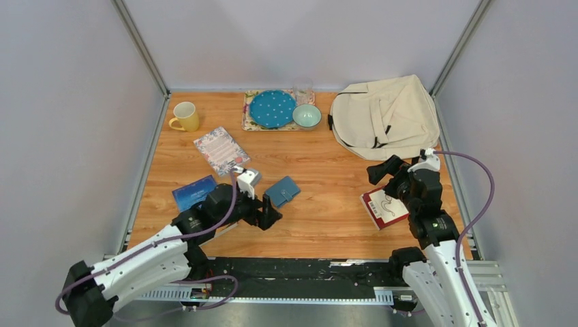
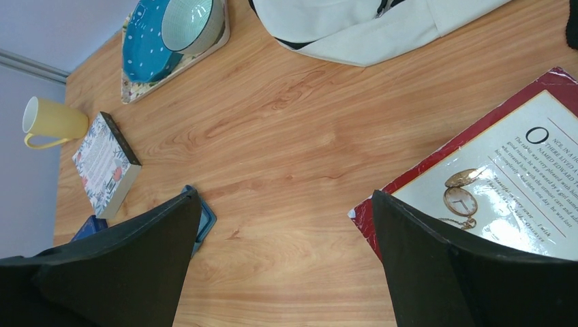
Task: Pack the student bag
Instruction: Move the personal item to the center of the board.
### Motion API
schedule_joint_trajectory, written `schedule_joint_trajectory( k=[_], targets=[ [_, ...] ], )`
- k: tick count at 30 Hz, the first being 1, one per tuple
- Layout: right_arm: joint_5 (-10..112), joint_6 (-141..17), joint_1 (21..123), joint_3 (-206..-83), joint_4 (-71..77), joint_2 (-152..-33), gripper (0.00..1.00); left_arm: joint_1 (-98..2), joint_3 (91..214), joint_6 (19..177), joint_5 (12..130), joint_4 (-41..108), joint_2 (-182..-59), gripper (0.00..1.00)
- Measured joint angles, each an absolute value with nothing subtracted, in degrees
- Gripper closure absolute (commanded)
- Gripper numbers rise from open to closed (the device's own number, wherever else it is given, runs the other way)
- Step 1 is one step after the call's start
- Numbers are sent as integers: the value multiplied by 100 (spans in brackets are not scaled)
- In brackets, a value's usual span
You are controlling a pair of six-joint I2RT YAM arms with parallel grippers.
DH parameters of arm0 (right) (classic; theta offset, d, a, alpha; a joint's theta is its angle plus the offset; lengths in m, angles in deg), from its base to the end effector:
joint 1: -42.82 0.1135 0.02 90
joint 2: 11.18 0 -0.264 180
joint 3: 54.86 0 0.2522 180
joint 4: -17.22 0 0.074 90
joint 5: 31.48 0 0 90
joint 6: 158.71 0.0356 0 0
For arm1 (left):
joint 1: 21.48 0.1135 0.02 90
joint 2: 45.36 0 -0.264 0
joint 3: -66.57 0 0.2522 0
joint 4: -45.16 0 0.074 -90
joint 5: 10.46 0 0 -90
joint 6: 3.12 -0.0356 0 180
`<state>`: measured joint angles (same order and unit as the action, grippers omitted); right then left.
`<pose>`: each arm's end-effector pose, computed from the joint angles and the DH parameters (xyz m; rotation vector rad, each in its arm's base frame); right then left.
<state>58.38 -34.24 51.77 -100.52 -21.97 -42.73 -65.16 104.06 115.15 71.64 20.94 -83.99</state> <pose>0.1372 0.0217 0.2667 0.4495 1.9920 0.4828 0.1157 -0.1172 0.2265 0.3787 2.1035 -0.9129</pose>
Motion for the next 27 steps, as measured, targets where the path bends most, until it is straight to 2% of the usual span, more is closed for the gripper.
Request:
schedule_joint_trajectory(
  k=[4,16,27],
  targets=[
    [5814,-3286,5177,-10052,-2210,-4328,1,-7152,10406,11467,7467,2656,-9160,4],
    [5803,-3096,5175,-10052,-2225,-4291,1,-7388,10956,11684,7137,4326,-11538,4],
    [6102,-3148,5177,-10052,-2369,-4343,1,-7436,11719,11693,7150,4536,-12981,3]
  ],
)
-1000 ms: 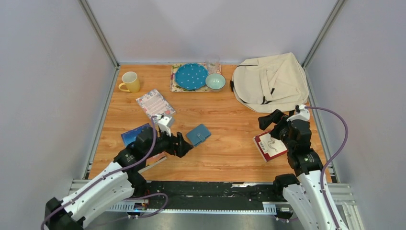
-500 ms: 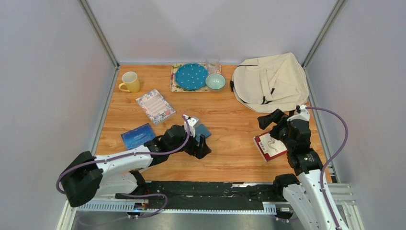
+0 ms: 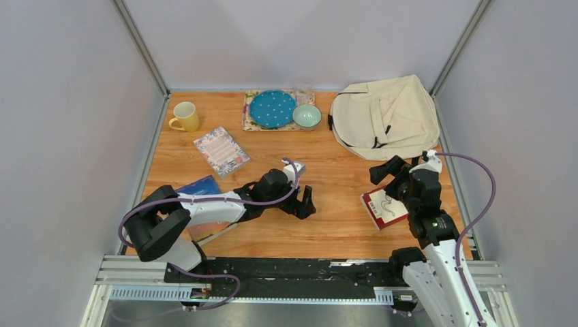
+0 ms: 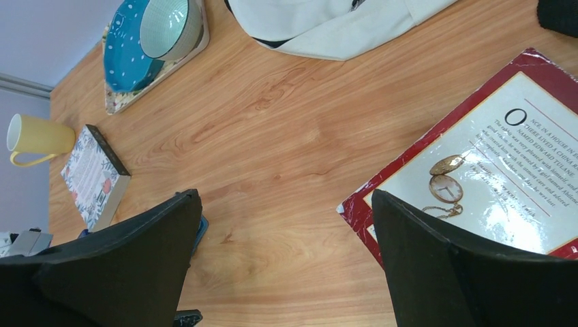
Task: Pack the student bag
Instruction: Move the personal item to the center of the board.
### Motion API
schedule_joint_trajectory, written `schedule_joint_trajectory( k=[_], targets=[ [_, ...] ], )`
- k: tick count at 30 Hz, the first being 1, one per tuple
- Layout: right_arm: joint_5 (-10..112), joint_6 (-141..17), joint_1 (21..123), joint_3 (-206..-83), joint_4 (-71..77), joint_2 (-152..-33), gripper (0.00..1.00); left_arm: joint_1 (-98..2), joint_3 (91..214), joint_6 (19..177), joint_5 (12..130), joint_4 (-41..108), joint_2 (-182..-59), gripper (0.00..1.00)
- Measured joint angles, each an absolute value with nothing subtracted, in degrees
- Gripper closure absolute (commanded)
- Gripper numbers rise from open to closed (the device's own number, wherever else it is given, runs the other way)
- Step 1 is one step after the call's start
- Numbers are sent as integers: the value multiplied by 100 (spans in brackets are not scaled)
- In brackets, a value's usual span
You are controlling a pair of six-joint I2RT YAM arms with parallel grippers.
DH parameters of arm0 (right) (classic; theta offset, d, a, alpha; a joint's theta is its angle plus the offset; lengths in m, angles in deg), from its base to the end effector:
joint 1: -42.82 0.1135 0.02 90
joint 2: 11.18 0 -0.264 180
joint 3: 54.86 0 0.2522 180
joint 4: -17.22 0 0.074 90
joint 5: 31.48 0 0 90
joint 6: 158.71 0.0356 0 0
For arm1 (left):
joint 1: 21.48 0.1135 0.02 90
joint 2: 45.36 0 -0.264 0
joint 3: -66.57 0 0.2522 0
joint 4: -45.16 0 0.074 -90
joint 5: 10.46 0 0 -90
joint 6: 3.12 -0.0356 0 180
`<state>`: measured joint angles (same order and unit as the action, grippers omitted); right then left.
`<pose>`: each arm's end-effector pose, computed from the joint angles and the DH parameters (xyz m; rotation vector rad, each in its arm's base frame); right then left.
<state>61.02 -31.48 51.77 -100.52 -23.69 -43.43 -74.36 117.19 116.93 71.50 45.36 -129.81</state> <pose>0.1378 0.0201 0.2623 0.5351 2.0114 0.4535 0.1740 -0.2382 0.1753 0.5448 2.2568 -0.9453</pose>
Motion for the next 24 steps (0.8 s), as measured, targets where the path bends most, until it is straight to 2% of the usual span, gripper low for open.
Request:
schedule_joint_trajectory(
  k=[6,15,24],
  targets=[
    [6246,-3273,5175,-10054,-2385,-4404,1,-7183,11949,11642,7465,4265,-13448,2],
    [6408,-3445,5175,-10126,-2562,-4485,1,-5602,11916,11439,7306,4199,-13503,1],
    [6480,-3537,5175,-10163,-2634,-4496,1,-5154,12226,10899,7570,3491,-13514,1]
  ],
)
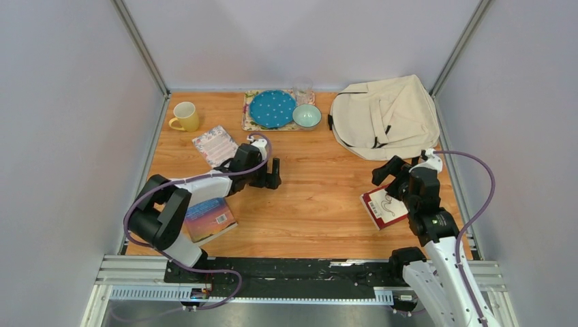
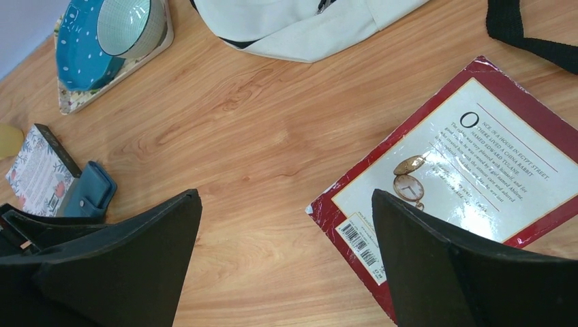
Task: Pack the student bag
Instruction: Move the personal item to the center of the board, then pick up the student bag at the corner of the board.
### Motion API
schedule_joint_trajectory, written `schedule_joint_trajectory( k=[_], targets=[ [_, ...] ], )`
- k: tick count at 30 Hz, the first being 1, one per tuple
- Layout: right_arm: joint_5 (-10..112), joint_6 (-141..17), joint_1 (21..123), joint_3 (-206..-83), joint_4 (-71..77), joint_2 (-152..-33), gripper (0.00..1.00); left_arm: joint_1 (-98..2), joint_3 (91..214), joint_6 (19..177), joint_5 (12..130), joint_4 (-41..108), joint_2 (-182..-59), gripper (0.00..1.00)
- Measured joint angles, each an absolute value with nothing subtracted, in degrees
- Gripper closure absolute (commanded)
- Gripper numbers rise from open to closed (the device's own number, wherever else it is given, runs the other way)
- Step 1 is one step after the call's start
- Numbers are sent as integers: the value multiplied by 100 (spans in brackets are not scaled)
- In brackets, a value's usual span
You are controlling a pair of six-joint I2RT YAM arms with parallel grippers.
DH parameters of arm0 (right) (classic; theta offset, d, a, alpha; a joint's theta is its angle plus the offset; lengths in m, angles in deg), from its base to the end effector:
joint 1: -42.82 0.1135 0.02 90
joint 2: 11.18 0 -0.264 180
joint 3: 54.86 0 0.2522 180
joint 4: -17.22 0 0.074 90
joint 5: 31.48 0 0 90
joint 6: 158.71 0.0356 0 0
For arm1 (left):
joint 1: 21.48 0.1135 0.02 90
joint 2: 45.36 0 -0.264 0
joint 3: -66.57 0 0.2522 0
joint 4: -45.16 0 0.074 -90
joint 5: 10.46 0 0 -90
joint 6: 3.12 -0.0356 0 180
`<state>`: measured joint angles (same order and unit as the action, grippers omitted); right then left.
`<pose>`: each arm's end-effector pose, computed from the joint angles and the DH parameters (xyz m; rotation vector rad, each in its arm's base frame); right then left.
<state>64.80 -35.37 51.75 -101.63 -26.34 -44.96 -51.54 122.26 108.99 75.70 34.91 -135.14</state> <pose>0.1394 0.0180 0.2613 0.5123 2.0550 0.3273 0.2638 -0.1554 0.1596 0.2005 2.3956 -0.5173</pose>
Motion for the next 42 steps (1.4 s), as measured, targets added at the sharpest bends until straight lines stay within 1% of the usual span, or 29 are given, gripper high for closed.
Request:
schedule_joint_trajectory(
  k=[4,10,15,21,24,28,31,36,42],
  targets=[
    [6507,-3559,5177,-10170,-2632,-4555,1,-5132,12032,10864,7332,3366,-13127,1],
    [6502,-3559,5177,-10170,-2623,-4671,1,-5261,10720,11111,7218,3388,-11228,1],
    [6487,-3550,5175,-10170,-2533,-4802,1,-5296,9907,11387,7356,3148,-10150,1],
    [6518,-3478,5175,-10170,-2481,-5010,1,-5309,9614,11668,7972,2439,-9632,1],
    [6679,-3323,5171,-10170,-2501,-5084,0,-5331,9634,11747,8602,2059,-9483,1],
    [6813,-3102,4895,-10174,-2516,-5261,1,-5327,9663,11752,9301,1469,-9260,1],
    [6743,-2967,4452,-10288,-2483,-5646,1,-5323,9660,11776,9566,1080,-9068,1],
    [6373,-2814,3484,-10714,-2140,-6957,1,-5320,9660,11887,9865,643,-8760,1],
    [6183,-2650,2987,-11438,-1688,-8531,1,-5316,9656,11896,9535,593,-7999,1]
  ],
)
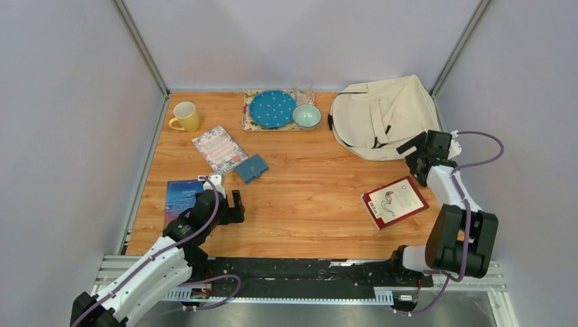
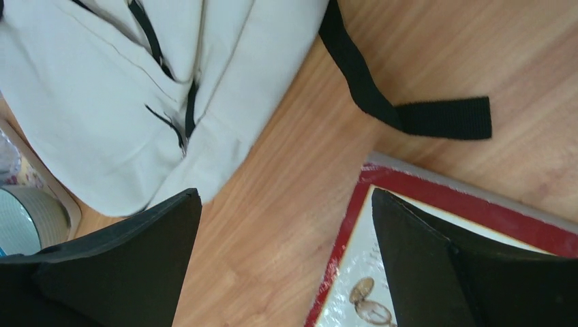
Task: Pack the student bag
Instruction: Pick up the student bag at the corner of the board.
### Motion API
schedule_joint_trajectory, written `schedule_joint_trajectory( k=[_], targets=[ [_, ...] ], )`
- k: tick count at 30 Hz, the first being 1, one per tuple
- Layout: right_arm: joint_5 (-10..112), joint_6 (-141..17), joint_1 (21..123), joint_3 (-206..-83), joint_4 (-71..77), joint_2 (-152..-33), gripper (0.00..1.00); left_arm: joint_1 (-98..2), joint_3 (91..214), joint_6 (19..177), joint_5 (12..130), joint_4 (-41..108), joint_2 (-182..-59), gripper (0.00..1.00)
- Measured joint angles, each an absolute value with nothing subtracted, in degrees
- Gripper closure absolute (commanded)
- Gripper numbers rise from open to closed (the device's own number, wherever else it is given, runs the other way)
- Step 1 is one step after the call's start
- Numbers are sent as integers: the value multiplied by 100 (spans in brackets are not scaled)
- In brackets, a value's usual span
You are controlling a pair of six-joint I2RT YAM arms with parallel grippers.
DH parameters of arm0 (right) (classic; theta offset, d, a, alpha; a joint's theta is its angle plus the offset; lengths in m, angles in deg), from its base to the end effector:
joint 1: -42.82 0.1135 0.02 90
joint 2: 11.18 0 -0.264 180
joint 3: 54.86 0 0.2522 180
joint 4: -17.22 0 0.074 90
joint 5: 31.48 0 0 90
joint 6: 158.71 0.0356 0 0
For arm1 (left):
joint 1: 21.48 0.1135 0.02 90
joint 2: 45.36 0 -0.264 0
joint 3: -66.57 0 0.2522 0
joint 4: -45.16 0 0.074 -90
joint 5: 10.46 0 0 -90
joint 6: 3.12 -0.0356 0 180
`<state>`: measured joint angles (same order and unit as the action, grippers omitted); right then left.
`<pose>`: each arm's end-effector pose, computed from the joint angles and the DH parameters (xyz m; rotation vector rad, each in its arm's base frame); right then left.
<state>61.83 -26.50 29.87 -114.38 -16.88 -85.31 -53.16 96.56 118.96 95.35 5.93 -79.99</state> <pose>0.2570 -0.0612 0.2215 1.1464 2.1376 0.1630 0.1176 -0.0612 0.1681 -0.1446 2.3088 -0.2471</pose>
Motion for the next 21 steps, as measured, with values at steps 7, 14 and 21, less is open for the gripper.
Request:
schedule_joint_trajectory(
  k=[7,14,21],
  targets=[
    [6288,-2390,2841,-12030,-925,-9766,2,-5316,9665,11830,9048,586,-7540,1],
    [6430,-2324,2751,-12480,-492,-10765,2,-5316,9765,11808,8796,586,-7543,1],
    [6450,-2302,2723,-12688,-155,-11307,27,-5316,9798,11778,8750,588,-7543,1]
  ],
)
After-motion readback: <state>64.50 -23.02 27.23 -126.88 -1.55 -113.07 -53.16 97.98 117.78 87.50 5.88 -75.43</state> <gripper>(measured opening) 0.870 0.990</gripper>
